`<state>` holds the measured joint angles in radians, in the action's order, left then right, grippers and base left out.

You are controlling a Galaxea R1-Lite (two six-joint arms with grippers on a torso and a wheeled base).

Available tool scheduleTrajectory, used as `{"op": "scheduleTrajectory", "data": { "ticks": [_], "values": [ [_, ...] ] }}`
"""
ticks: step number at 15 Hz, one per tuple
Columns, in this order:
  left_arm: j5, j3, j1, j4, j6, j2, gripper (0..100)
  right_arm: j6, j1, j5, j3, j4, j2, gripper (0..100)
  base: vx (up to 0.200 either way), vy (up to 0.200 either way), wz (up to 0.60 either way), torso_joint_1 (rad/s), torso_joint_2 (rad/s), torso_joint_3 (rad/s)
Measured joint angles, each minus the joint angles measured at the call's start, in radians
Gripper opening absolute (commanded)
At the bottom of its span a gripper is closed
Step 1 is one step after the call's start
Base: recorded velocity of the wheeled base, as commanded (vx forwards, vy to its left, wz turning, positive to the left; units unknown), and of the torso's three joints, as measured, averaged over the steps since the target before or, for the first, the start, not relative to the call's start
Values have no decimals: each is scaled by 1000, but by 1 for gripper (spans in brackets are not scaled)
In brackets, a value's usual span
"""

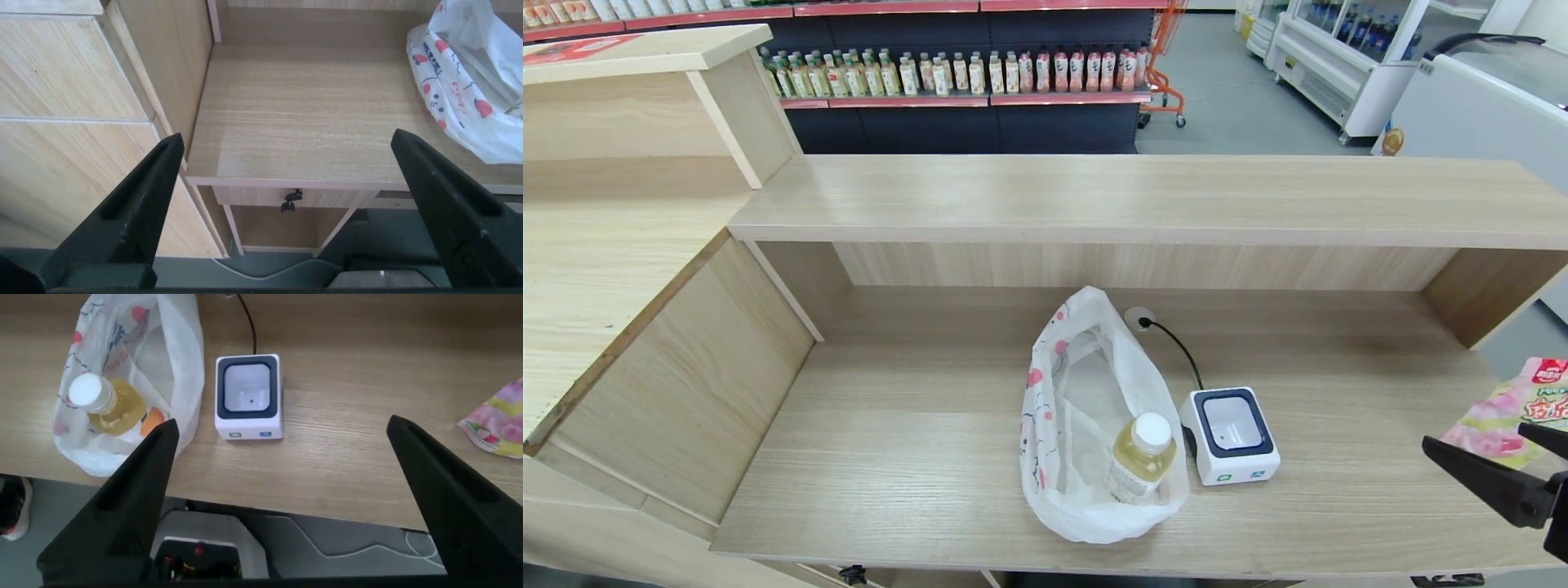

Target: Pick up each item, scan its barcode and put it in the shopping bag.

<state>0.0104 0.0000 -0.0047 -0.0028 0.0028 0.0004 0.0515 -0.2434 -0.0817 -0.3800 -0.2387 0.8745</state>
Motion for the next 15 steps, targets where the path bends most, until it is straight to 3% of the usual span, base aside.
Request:
{"op": "scheduleTrajectory", "data": {
  "ticks": [5, 10, 15],
  "values": [
    [-1, 0, 0, 0, 0, 0, 100, 1, 122, 70, -27, 1, 31, 100, 0, -200, 0, 9, 1, 5],
    [-1, 0, 0, 0, 0, 0, 100, 1, 140, 74, -29, 1, 84, 100, 0, -200, 0, 3, 3, 4],
    [-1, 0, 0, 1, 1, 0, 100, 1, 141, 81, -25, 3, 125, 100, -200, -200, 0, 6, 5, 3]
  ]
}}
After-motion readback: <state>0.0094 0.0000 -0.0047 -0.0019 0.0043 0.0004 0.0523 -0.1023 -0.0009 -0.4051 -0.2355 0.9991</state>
